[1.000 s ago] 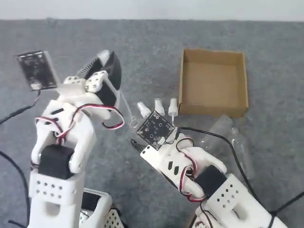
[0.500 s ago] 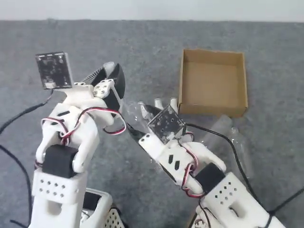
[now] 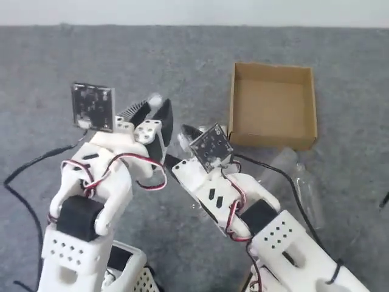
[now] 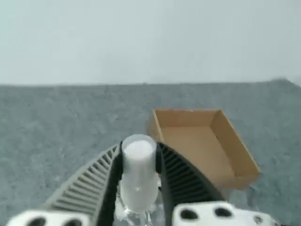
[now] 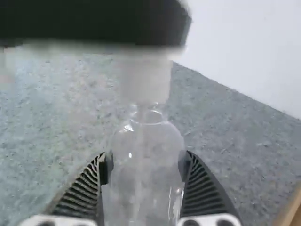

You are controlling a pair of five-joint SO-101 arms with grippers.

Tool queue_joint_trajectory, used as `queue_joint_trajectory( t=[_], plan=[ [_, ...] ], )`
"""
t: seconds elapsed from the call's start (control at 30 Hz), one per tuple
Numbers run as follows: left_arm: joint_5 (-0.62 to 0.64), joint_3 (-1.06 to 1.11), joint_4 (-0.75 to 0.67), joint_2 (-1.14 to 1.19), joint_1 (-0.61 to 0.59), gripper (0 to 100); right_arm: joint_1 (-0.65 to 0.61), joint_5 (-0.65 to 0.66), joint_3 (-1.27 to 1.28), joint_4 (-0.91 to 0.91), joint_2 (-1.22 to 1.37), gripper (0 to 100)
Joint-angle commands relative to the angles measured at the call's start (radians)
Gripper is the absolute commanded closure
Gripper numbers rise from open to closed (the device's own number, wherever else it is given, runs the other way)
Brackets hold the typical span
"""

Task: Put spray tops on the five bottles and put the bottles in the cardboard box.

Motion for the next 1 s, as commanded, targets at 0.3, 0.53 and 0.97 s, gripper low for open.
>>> queue_joint_trajectory(
  t=[0.3, 0.53, 0.97],
  plan=[
    [-0.081, -0.197, 0.012, -0.003, -0.051, 86, 0.025, -0.008, 0.041, 0.041, -0.124, 99.3],
    [-0.081, -0.193, 0.032, 0.126, -0.187, 86, 0.025, -0.008, 0.048, 0.042, -0.125, 99.3],
    [-0.083, 0.007, -0.074, 0.147, -0.087, 86, 0.024, -0.006, 0.055, 0.044, -0.125, 99.3]
  ],
)
